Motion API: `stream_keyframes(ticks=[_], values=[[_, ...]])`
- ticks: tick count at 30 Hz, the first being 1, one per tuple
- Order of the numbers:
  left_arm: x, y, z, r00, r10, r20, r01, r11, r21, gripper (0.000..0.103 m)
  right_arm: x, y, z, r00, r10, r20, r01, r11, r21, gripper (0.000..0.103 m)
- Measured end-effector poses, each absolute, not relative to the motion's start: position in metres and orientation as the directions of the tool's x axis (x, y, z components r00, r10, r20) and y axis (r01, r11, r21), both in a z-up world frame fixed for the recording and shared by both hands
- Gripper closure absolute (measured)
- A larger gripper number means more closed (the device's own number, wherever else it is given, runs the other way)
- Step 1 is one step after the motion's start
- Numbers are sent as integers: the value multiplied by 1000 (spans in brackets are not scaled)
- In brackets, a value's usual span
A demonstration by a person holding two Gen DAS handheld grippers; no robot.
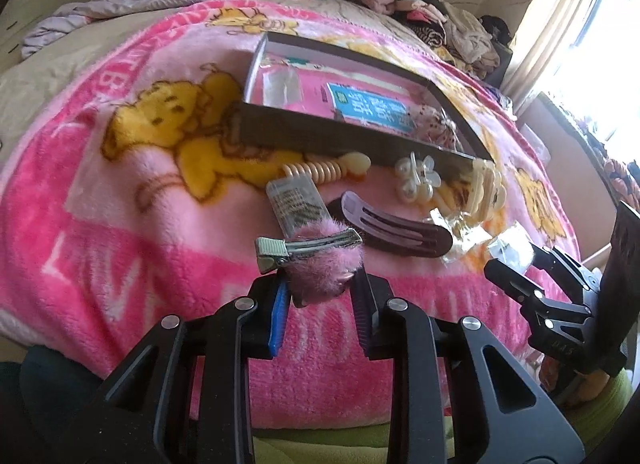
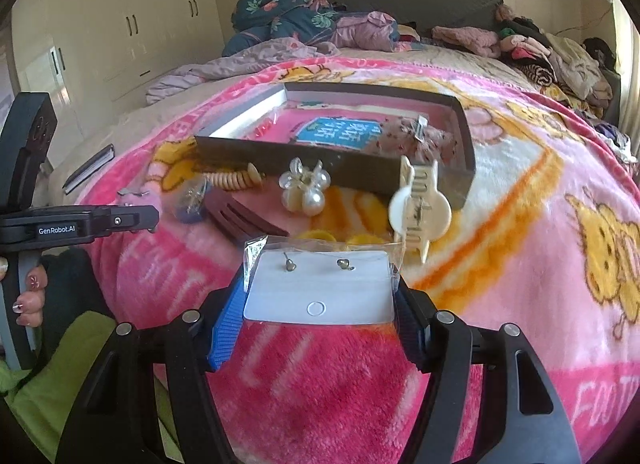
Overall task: Organize jewelry
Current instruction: 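Grasp the bagged earring card with the right tool while the left tool grasps the pink fluffy clip, then carry the earring card and fluffy clip into the grey box while both tools release them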
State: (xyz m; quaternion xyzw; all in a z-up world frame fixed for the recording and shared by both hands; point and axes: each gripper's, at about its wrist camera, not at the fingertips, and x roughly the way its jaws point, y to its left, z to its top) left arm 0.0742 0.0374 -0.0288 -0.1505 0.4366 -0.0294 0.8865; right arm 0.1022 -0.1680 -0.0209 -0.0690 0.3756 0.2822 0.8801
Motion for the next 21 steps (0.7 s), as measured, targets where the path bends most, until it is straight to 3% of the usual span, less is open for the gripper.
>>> stream_keyframes(ticks=[10, 21], values=[[71, 47, -15, 673, -110, -731, -90, 970, -228, 83, 114, -144, -10, 545, 464, -698, -581, 809, 85, 40], [81, 71, -11, 685, -100, -721, -133, 957, -258, 83, 144, -124, 5, 560, 488, -670, -590, 802, 91, 40]])
